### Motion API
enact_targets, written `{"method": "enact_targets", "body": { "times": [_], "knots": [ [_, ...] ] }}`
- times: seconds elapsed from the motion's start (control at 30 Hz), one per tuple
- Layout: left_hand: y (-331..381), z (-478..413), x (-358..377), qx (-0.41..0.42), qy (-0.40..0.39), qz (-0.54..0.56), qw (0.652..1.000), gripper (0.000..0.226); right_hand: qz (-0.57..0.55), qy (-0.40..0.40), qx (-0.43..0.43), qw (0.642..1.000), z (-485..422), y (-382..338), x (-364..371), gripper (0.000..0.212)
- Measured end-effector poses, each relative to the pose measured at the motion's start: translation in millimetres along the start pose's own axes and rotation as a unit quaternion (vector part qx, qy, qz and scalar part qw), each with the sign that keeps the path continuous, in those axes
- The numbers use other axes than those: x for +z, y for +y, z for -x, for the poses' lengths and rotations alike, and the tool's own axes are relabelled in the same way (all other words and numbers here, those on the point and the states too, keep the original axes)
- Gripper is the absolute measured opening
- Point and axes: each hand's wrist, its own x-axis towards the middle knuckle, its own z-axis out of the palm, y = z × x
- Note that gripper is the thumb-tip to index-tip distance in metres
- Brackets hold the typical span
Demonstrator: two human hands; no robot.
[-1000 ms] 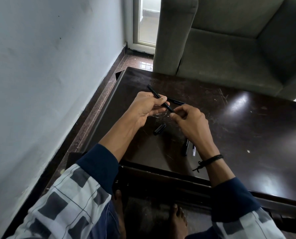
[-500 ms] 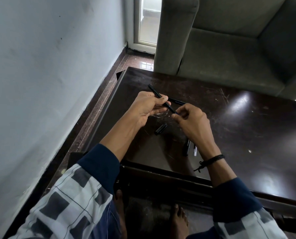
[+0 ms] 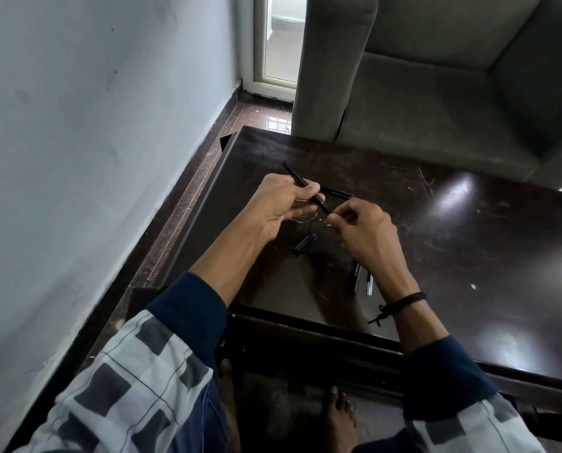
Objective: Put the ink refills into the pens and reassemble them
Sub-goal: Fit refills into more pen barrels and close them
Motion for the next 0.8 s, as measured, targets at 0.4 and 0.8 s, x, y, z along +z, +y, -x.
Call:
{"method": "enact_targets", "body": {
  "times": [0.4,0.8],
  "knots": [
    [0.5,0.7,0.1,-0.002,-0.001,0.000,1.000,0.007,0.007,-0.001,-0.009,1.000,1.1,0.3,-0.5,0.013],
    [0.2,0.7,-0.4,-0.003,-0.004,0.005,1.000,0.008,0.007,0.005,-0.010,1.000,2.0,0.1,0.5,0.012]
  ]
}}
